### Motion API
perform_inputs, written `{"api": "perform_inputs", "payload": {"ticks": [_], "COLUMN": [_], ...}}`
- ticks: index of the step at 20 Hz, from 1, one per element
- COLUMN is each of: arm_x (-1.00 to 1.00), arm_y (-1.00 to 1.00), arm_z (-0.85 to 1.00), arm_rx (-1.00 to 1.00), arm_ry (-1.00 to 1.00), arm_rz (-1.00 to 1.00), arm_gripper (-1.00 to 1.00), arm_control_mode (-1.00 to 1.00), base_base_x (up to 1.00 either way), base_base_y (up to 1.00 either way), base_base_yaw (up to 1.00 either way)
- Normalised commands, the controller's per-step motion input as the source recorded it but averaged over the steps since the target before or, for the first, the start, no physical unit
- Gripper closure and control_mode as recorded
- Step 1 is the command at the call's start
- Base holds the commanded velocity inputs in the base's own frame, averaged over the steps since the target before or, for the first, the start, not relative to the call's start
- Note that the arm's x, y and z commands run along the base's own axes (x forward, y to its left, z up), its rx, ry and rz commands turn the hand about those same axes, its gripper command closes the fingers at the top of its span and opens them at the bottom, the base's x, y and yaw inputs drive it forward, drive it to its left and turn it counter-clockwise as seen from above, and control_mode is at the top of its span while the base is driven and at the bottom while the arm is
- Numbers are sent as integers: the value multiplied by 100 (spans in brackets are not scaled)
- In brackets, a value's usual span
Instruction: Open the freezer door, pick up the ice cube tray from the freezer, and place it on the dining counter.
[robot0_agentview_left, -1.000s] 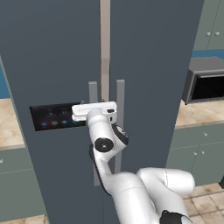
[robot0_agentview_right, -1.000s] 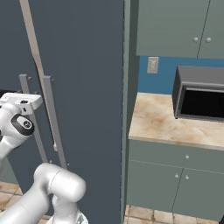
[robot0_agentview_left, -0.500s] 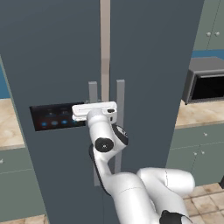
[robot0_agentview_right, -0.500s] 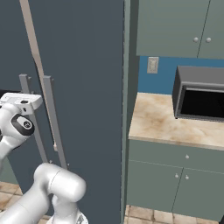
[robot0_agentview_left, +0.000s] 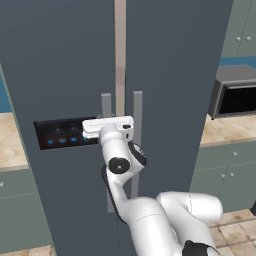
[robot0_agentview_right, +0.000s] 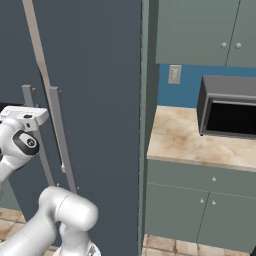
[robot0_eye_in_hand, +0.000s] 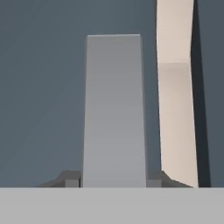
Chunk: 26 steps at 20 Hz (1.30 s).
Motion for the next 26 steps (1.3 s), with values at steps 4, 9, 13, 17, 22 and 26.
{"api": "perform_inputs", "payload": {"ticks": [4, 9, 13, 17, 22, 26], "arm_x": [0, 0, -5, -13, -21, -28], "arm_y": [0, 0, 2, 5, 7, 11], "arm_z": [0, 0, 0, 0, 0, 0], "arm_rx": [0, 0, 0, 0, 0, 0], "arm_ry": [0, 2, 4, 5, 3, 1], "arm_rz": [0, 0, 0, 0, 0, 0], "arm_gripper": [100, 100, 100, 100, 100, 100], "arm_control_mode": [-100, -100, -100, -100, -100, -100], "base_base_x": [0, 0, 0, 0, 0, 0], "base_base_y": [0, 0, 0, 0, 0, 0], "base_base_yaw": [0, 0, 0, 0, 0, 0]}}
